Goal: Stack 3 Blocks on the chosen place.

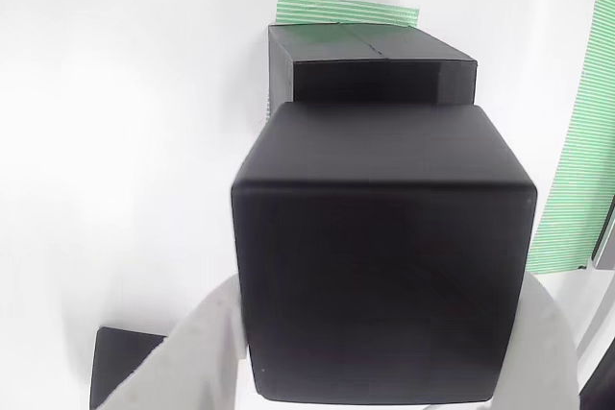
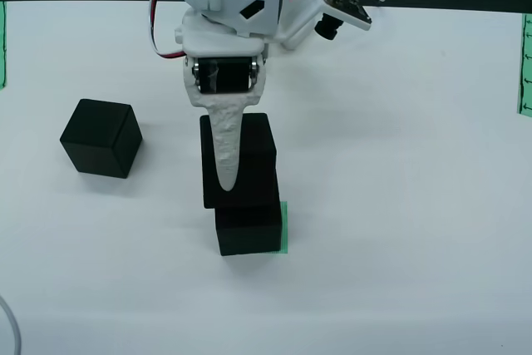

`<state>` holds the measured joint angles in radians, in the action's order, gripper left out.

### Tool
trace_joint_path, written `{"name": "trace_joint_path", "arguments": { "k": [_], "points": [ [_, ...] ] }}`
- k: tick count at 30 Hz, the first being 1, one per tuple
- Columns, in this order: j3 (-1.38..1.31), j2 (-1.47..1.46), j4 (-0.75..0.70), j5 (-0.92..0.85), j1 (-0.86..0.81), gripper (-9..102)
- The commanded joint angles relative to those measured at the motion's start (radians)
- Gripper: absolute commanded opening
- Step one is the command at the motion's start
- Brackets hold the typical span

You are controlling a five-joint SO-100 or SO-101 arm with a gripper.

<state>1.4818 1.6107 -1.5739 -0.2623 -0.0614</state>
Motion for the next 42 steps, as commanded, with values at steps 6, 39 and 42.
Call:
{"name": "trace_joint_path", "arguments": {
  "k": [6,39,42],
  "points": [
    [-0.038,0.003,0.002,-0.014,-0.012,38],
    [0.199,0.341,0.032,-0.459,-0.494,38],
    [0.241,0.356,0.025,-0.515,-0.592,38]
  ]
}}
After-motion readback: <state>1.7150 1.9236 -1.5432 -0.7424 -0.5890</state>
